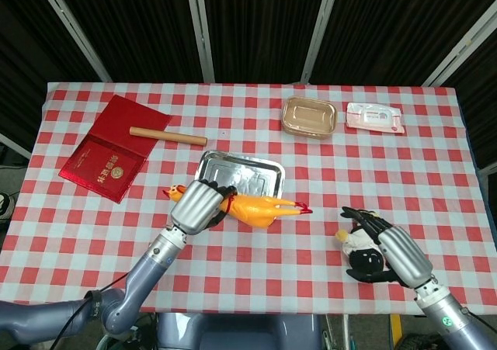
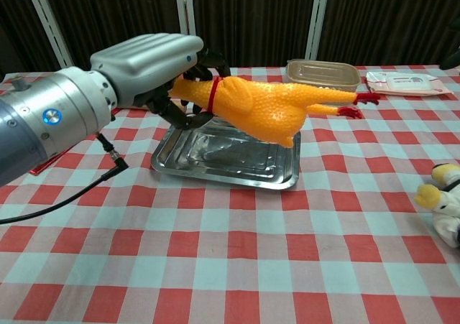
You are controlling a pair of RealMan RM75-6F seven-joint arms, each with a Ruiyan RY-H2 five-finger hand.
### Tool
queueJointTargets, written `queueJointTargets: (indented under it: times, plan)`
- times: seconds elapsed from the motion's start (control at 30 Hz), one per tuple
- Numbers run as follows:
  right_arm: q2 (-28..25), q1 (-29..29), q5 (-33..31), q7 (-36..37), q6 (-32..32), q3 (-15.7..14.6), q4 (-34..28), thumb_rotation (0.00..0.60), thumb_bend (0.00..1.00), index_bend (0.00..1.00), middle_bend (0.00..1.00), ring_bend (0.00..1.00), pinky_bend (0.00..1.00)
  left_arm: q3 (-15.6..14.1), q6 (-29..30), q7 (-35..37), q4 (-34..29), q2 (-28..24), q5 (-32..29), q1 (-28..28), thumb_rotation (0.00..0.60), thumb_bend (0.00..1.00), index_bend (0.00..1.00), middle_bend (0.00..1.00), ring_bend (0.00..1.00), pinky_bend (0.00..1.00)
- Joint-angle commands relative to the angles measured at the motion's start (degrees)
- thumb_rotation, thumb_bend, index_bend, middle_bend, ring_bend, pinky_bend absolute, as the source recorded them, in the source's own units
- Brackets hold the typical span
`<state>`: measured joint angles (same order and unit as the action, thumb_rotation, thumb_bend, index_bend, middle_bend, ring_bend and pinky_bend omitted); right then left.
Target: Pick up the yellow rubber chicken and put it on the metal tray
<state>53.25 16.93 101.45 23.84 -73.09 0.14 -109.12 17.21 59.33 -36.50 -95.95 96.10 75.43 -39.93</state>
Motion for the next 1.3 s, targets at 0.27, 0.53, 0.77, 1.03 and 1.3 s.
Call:
queueJointTargets:
  times: [0.27, 0.53, 0.77, 1.03, 1.3]
  plan:
    - [1.48, 5.14, -6.92, 0.03, 7.17, 3.00, -2.71, 0.600, 0.18, 0.00, 0.07, 0.09, 0.23, 3.90, -1.46, -10.80, -3.44, 2.40, -12.52, -6.91, 0.600, 0.59, 0.59, 0.60, 0.54, 0.62]
    - [3.47, 8.83, -13.20, -2.74, 12.30, 5.41, -3.34, 0.600, 0.18, 0.00, 0.03, 0.03, 0.17, 4.31, 2.50, -19.11, -1.62, 8.76, -18.46, -12.24, 0.600, 0.59, 0.59, 0.61, 0.54, 0.64]
    - [5.35, 10.30, -17.87, -6.75, 14.35, 6.47, -3.78, 0.600, 0.18, 0.00, 0.03, 0.03, 0.17, 4.36, 6.63, -24.25, 1.40, 14.94, -19.22, -16.20, 0.600, 0.59, 0.60, 0.62, 0.55, 0.65]
    - [7.59, 11.51, -23.87, -11.76, 15.74, 7.43, -3.14, 0.600, 0.18, 0.00, 0.03, 0.03, 0.17, 4.58, 10.29, -26.19, 3.69, 19.99, -19.11, -18.88, 0.600, 0.59, 0.60, 0.62, 0.56, 0.66]
    - [8.35, 11.94, -27.74, -14.87, 16.48, 7.51, -2.30, 0.600, 0.18, 0.00, 0.03, 0.03, 0.17, 3.02, 12.58, -26.57, 4.35, 21.16, -16.60, -19.55, 0.600, 0.59, 0.60, 0.62, 0.56, 0.66]
